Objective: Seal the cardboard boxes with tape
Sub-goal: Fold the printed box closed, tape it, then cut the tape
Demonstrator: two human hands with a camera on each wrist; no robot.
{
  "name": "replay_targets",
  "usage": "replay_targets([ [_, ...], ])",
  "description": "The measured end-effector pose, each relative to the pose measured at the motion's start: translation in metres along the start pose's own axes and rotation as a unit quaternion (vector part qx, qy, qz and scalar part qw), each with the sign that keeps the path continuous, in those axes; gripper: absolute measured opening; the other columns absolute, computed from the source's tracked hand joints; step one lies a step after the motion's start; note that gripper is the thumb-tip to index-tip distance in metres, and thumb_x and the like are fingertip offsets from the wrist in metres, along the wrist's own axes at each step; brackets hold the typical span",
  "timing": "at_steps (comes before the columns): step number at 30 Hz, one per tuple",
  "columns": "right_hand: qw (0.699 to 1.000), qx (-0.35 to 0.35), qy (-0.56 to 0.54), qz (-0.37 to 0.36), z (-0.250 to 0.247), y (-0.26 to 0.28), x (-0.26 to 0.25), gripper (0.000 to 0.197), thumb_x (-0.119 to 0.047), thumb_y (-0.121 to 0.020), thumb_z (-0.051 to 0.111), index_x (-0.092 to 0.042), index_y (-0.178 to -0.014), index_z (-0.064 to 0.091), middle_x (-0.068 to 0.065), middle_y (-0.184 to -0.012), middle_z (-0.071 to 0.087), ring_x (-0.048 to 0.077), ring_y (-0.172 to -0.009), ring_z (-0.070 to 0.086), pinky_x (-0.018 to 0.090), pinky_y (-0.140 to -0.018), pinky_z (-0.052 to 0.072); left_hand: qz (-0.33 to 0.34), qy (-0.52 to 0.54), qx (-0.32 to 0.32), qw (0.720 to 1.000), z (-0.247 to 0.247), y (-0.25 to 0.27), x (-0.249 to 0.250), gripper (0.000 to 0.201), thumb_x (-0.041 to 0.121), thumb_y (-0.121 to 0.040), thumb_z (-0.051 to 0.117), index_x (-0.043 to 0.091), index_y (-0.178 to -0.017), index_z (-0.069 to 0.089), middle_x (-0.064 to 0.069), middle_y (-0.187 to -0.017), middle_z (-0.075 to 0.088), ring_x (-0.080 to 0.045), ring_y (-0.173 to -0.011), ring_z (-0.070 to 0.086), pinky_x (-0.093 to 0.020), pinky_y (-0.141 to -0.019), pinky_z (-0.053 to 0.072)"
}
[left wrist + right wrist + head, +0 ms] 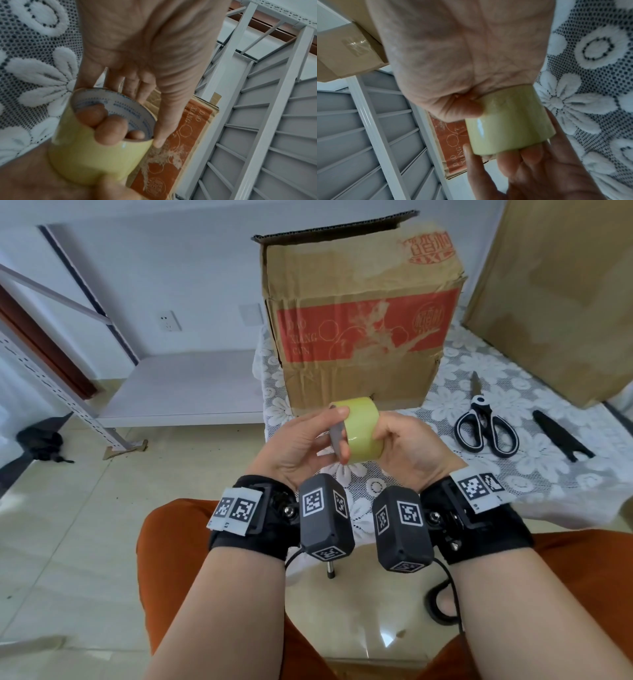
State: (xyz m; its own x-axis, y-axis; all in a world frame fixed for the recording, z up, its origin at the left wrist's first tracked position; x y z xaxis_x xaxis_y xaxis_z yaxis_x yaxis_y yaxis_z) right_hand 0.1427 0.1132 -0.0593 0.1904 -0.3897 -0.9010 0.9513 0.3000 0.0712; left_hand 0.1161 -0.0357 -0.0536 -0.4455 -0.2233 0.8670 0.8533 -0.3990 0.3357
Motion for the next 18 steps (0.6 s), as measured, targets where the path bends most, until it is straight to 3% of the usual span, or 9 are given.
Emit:
replay_targets([
  [4,1.000,0.005,0.002,-0.019,0.005,0.002,-0.021,0.041,-0.004,-0.085,0.028,0.012,-0.116,0.050,0.018,-0.073,0.058,0.029,-0.073,0.055,0.038,-0.073,0.050,0.019,-0.051,-0.025,0.998,0.010,0.002,0.018,0.051,0.019,-0.076,0.071,-0.002,-0.120,0.060,-0.015,-0.092,0.066,-0.030,-0.096,0.055,-0.032,-0.078,0.058],
  [7,1.000,-0.001,-0.007,0.000,0.009,0.003,-0.038,0.047,0.004,-0.081,0.028,0.013,-0.122,0.049,0.018,-0.084,0.061,0.025,-0.070,0.060,0.038,-0.072,0.052,0.024,-0.114,-0.039,0.992,0.014,0.005,0.037,0.061,0.017,-0.070,0.075,0.007,-0.128,0.059,-0.015,-0.117,0.066,-0.033,-0.104,0.059,-0.045,-0.089,0.057],
  [8,1.000,-0.005,-0.003,0.002,0.010,0.002,-0.044,0.048,0.009,-0.079,0.027,0.011,-0.119,0.053,0.018,-0.085,0.061,0.024,-0.070,0.061,0.037,-0.070,0.053,0.024,-0.143,-0.042,0.989,0.016,0.005,0.043,0.063,0.016,-0.068,0.076,0.012,-0.129,0.059,-0.011,-0.118,0.066,-0.033,-0.103,0.063,-0.051,-0.088,0.055],
  [10,1.000,0.000,0.026,-0.002,0.011,0.000,-0.056,0.053,0.017,-0.073,0.023,0.008,-0.113,0.056,0.018,-0.080,0.061,0.024,-0.068,0.061,0.036,-0.066,0.055,0.020,-0.164,-0.063,0.984,0.022,0.005,0.055,0.064,0.012,-0.070,0.074,0.015,-0.131,0.055,-0.010,-0.101,0.065,-0.033,-0.095,0.064,-0.057,-0.083,0.054],
  [12,0.998,0.010,0.066,-0.010,0.011,-0.005,-0.066,0.059,0.019,-0.071,0.022,0.006,-0.118,0.055,0.017,-0.077,0.061,0.025,-0.070,0.062,0.040,-0.074,0.056,0.018,-0.154,-0.089,0.984,0.030,0.004,0.066,0.051,0.010,-0.083,0.065,0.011,-0.132,0.050,-0.011,-0.082,0.060,-0.028,-0.083,0.061,-0.048,-0.075,0.057],
  [14,0.997,0.008,0.081,-0.007,0.012,-0.009,-0.073,0.053,0.011,-0.077,0.026,-0.002,-0.116,0.059,0.017,-0.078,0.060,0.028,-0.075,0.062,0.048,-0.082,0.053,0.020,-0.140,-0.109,0.984,0.037,0.003,0.073,0.036,0.015,-0.089,0.058,0.011,-0.124,0.051,-0.004,-0.065,0.059,-0.018,-0.060,0.059,-0.031,-0.063,0.058],
  [16,0.999,0.009,0.051,-0.010,0.016,-0.011,-0.074,0.036,-0.004,-0.084,0.032,-0.006,-0.105,0.061,0.017,-0.077,0.057,0.029,-0.071,0.059,0.045,-0.075,0.051,0.010,-0.094,-0.085,0.992,0.042,0.000,0.072,0.022,0.021,-0.088,0.060,0.012,-0.107,0.056,0.001,-0.053,0.058,-0.011,-0.047,0.053,-0.025,-0.054,0.053],
  [18,0.999,0.044,0.021,-0.023,0.017,-0.010,-0.067,0.031,-0.006,-0.085,0.036,-0.002,-0.110,0.055,0.015,-0.077,0.058,0.026,-0.068,0.059,0.038,-0.067,0.050,0.014,-0.050,-0.035,0.998,0.045,-0.003,0.063,0.015,0.025,-0.091,0.061,0.011,-0.088,0.057,0.001,-0.048,0.055,-0.010,-0.040,0.048,-0.022,-0.047,0.047],
])
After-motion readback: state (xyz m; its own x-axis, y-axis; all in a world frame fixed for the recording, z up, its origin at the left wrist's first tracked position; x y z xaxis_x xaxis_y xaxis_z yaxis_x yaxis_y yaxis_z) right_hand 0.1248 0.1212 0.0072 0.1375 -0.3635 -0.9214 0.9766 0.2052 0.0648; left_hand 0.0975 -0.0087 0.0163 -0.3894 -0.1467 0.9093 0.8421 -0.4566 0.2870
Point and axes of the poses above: each hand's wrist, its own y-axis away from the middle knuckle, its own z-axis out of the palm, x = y × z, the point moved 1 cm from there along -y, towards the middle knuckle
